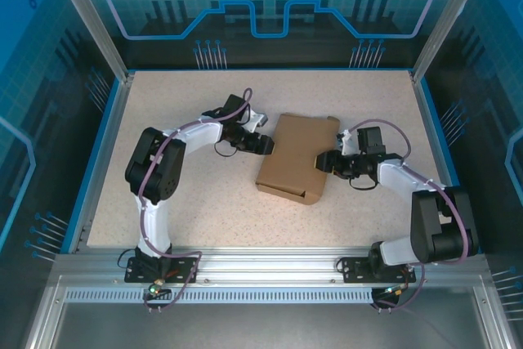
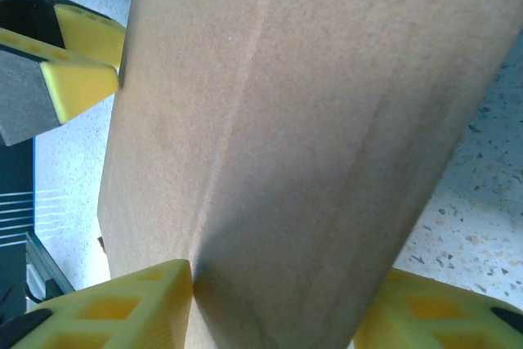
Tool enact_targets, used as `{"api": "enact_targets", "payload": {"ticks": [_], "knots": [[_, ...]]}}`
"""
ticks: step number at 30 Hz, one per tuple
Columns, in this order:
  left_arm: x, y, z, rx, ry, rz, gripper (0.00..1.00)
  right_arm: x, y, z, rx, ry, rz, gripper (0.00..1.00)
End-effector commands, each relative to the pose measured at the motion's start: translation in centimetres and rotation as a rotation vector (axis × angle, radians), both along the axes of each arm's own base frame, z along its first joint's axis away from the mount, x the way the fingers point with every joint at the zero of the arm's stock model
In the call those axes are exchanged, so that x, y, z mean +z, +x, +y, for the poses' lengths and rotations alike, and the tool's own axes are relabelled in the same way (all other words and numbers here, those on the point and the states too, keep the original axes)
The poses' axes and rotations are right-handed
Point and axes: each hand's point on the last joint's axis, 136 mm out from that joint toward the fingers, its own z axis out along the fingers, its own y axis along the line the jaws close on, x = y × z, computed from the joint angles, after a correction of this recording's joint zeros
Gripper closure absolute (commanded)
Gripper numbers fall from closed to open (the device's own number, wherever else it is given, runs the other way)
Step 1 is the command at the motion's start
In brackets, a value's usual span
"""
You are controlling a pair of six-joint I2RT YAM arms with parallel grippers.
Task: Fold the paper box
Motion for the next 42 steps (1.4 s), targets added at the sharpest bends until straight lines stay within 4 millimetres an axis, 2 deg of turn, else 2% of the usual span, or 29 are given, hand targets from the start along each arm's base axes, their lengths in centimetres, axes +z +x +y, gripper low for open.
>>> {"api": "enact_targets", "payload": {"ticks": [1, 7, 10, 17, 31, 37, 42], "knots": [[-0.5, -0.3, -0.8, 0.001, -0.028, 0.045, 0.32, -0.3, 0.2, 0.0, 0.008, 0.032, 0.007, 0.54], [-1.8, -1.1, -0.4, 0.027, -0.013, 0.096, 0.42, -0.3, 0.8, 0.1, 0.011, 0.049, 0.005, 0.67], [-2.8, -1.7, 0.0, 0.037, 0.003, 0.128, 0.48, 0.6, 1.1, 0.6, 0.014, 0.094, -0.01, 0.74], [-4.2, -2.4, 1.5, 0.068, 0.027, 0.172, 0.59, 2.8, 1.2, 1.9, 0.019, 0.17, -0.051, 0.81], [-4.2, -2.8, 1.2, 0.069, -0.018, 0.192, 0.62, 7.9, 1.2, 5.0, 0.052, 0.196, -0.136, 0.83], [-4.1, -2.7, 0.7, 0.064, -0.045, 0.196, 0.63, 8.4, 1.4, 6.0, 0.065, 0.162, -0.14, 0.83], [-4.4, -2.7, 0.8, 0.067, -0.035, 0.195, 0.63, 8.2, 1.5, 5.8, 0.065, 0.123, -0.131, 0.81]]}}
